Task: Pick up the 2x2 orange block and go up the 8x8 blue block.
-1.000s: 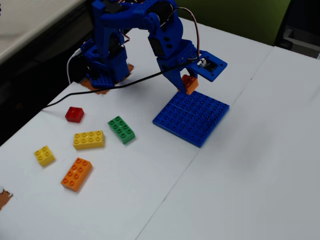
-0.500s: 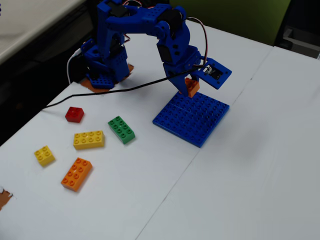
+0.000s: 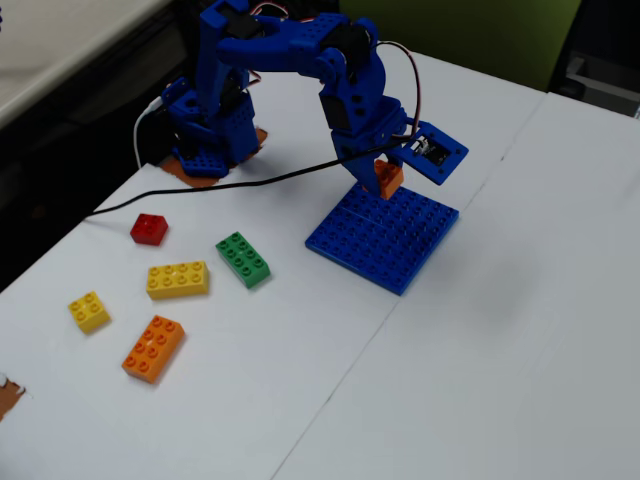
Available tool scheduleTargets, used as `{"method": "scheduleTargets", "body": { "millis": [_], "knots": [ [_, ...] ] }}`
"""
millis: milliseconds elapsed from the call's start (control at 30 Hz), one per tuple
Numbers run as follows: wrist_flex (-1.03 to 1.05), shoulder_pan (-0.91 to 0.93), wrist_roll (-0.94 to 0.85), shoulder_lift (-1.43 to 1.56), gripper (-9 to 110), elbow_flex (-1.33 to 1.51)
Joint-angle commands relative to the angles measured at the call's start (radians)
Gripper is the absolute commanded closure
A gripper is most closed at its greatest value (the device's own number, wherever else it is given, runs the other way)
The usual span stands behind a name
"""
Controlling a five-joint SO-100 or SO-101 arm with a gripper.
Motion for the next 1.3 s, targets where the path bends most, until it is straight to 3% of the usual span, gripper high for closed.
{"method": "scheduleTargets", "body": {
  "millis": [0,1267],
  "knots": [
    [-0.012,0.003,-0.003,0.012,101,-0.057],
    [0.041,0.025,-0.040,0.003,101,-0.060]
  ]
}}
